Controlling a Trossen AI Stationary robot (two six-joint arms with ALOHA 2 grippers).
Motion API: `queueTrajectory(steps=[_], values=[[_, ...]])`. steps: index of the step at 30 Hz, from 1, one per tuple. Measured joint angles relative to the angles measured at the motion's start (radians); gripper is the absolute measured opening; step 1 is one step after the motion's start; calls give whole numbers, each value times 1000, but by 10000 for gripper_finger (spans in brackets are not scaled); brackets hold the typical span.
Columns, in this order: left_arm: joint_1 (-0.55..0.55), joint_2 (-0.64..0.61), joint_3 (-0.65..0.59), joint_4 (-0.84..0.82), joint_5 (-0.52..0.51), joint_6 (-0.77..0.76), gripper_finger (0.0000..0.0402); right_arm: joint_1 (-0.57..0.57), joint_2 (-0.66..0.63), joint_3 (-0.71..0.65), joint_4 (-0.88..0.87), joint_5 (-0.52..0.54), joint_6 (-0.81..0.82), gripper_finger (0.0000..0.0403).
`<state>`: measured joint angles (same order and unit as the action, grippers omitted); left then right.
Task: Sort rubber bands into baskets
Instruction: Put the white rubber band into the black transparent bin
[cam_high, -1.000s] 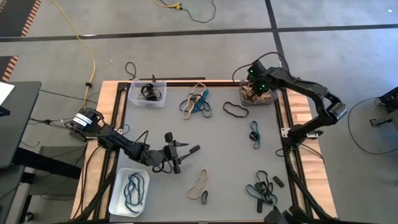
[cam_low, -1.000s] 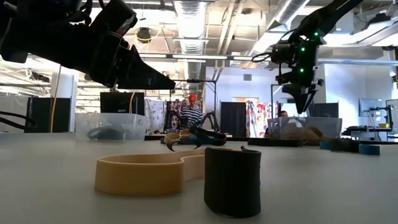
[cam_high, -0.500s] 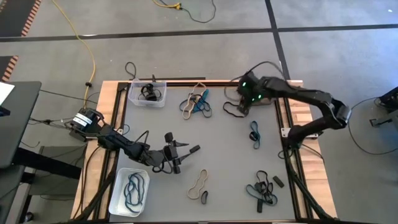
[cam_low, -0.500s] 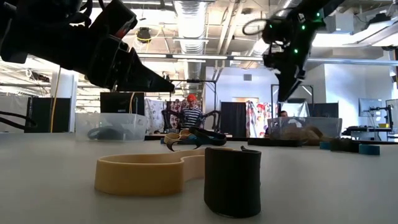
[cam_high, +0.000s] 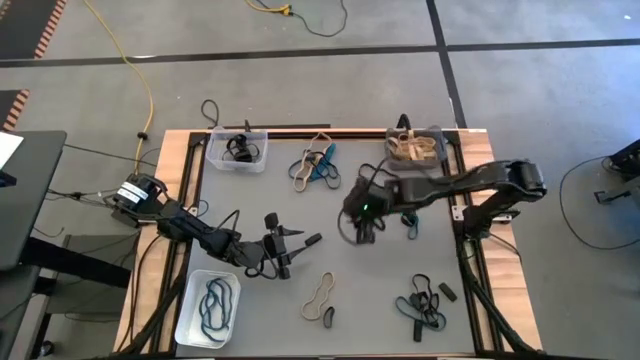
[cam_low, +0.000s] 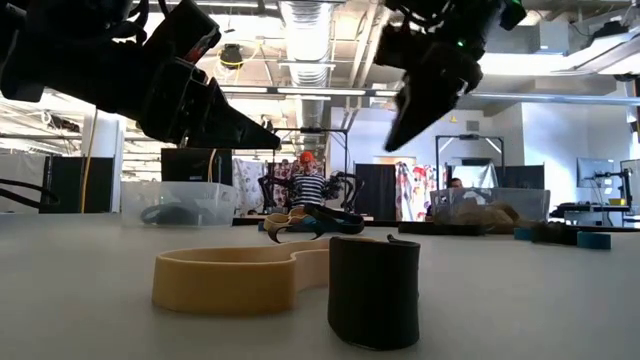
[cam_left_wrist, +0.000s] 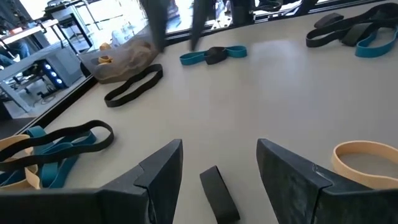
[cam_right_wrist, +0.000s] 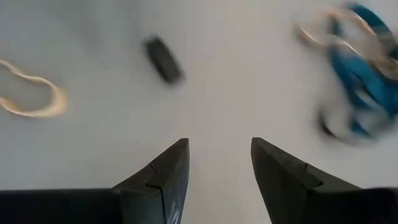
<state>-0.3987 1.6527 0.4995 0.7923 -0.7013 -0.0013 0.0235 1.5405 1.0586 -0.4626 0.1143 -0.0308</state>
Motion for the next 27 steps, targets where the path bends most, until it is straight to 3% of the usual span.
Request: queueTrajectory(steps=[7,15,27], values=[[0,0,0,-17,0,-15,196,124,178,1,221,-1,-53,200],[0,0,1,-54,21,-62,196,142,329,1,424,-5,-73,200],[0,0,1,-103,42,-105,196,214,340,1,461,-218,-22,200]])
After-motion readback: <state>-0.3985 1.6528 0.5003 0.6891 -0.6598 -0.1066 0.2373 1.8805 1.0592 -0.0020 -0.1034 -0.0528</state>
